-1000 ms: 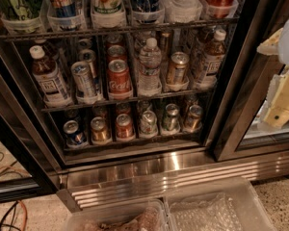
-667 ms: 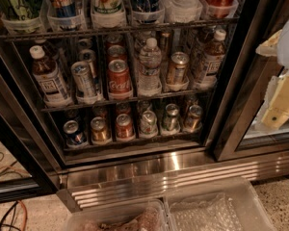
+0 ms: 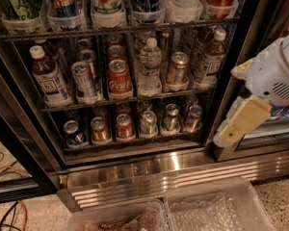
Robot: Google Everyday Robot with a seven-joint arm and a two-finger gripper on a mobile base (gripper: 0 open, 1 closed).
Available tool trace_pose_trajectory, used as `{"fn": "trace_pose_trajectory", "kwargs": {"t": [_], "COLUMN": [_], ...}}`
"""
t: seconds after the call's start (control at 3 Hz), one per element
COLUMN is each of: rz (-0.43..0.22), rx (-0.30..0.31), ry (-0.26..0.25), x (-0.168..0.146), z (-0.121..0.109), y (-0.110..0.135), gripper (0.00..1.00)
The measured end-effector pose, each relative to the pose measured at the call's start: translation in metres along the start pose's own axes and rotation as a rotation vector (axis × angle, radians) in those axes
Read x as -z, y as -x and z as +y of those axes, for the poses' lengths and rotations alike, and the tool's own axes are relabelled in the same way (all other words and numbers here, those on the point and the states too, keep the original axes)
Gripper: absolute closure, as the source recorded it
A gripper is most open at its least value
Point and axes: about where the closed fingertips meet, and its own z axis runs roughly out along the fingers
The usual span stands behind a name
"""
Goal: Pick redbull can from middle shelf of fridge
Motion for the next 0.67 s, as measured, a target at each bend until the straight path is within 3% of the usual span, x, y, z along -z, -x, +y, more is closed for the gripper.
{"fn": "trace_pose_trajectory", "kwargs": {"t": [0.33, 0.67], "rz": [-0.108, -0.194], "rx": [-0.067, -0.065], "ry": [-0.013, -0.021], "x": [-0.024, -0.042], "z": [0.009, 0.02], "y": [0.013, 0.039], "gripper": [0.0, 0.0]}}
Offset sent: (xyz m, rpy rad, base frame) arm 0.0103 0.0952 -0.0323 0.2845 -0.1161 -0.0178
